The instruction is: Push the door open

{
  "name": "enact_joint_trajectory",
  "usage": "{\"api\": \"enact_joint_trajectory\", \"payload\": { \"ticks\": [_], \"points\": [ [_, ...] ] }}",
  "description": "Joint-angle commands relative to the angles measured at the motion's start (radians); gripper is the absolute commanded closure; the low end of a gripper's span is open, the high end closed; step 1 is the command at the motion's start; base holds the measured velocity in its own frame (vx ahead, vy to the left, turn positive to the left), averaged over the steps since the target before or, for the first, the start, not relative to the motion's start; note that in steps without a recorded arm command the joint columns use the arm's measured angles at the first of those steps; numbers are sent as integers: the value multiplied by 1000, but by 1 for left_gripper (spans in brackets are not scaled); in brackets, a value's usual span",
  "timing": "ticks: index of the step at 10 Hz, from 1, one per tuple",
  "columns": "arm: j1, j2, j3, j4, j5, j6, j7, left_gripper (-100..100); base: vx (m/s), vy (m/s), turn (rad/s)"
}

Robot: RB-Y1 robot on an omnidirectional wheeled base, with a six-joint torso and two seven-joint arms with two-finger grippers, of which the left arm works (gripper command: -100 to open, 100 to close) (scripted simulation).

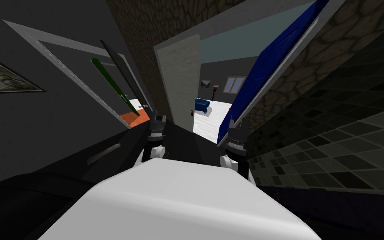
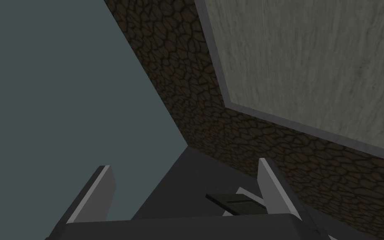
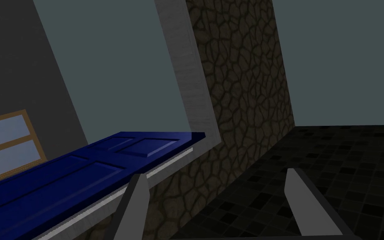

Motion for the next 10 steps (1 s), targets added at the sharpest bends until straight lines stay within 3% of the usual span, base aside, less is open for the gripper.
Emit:
{"api": "enact_joint_trajectory", "payload": {
  "ticks": [1,10],
  "points": [
    [-10,4,-6,29,-3,-5,1,-100,96,15,-8],
    [-86,24,-40,235,-25,-45,8,-100,94,17,-8]
  ]
}}
